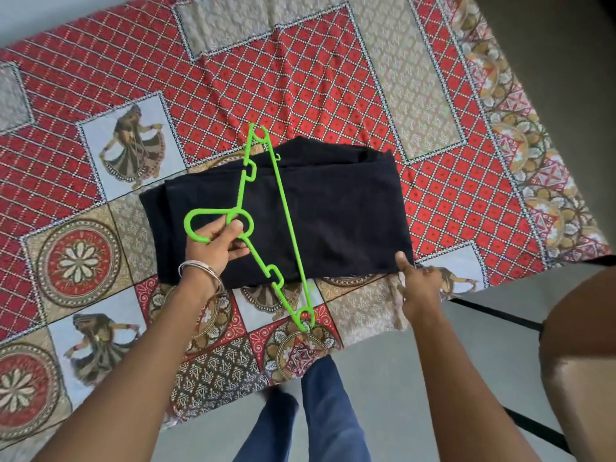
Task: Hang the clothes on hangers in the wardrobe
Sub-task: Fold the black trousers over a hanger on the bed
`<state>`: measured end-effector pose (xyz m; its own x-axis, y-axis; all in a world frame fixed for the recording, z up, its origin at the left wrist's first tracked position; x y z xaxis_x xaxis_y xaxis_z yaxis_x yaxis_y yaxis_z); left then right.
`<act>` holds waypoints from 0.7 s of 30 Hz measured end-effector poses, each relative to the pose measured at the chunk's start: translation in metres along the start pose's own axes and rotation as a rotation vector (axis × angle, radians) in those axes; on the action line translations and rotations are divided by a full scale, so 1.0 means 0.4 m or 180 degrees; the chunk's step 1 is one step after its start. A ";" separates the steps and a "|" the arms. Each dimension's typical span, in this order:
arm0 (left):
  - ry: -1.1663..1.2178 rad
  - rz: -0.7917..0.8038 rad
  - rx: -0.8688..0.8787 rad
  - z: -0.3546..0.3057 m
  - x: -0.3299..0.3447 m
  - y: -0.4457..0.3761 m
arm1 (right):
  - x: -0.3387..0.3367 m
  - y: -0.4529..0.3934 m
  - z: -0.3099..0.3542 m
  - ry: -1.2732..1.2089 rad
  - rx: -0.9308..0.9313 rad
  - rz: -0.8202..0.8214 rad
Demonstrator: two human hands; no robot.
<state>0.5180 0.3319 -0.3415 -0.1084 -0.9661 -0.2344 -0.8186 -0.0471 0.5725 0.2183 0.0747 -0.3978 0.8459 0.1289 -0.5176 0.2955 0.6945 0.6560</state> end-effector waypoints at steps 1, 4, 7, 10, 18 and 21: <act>-0.0008 0.0077 -0.0012 0.000 0.003 -0.002 | 0.002 -0.005 0.006 0.0042 0.0001 0.0084; -0.0114 0.0260 -0.0035 0.023 0.014 -0.009 | 0.020 0.015 0.037 -0.0198 -0.0098 0.0337; -0.0246 0.0244 0.0020 0.035 0.014 -0.021 | 0.029 0.083 0.113 -0.0314 -0.0685 0.0325; -0.0372 0.0261 0.0118 0.028 0.017 -0.020 | 0.074 0.243 0.200 -0.0276 -0.1863 0.1084; -0.0305 0.0236 0.0169 0.006 0.004 -0.029 | 0.323 0.526 0.093 0.2530 -0.4156 0.1757; -0.0247 0.0211 0.0053 0.004 -0.018 -0.050 | 0.392 0.508 -0.007 0.3310 -0.4457 0.1797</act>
<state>0.5342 0.3402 -0.3524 -0.2054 -0.9443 -0.2570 -0.8174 0.0211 0.5757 0.4095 0.2379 -0.3472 -0.0462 0.4864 -0.8725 -0.8998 0.3591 0.2477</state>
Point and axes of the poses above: each hand's wrist, its own y-axis away from the middle knuckle, its own x-axis out of the palm, z = x × y, the point moved 8 cm from there along -y, towards the middle knuckle, and after that the axes turned 13 degrees about -z, right-handed, at the moved point
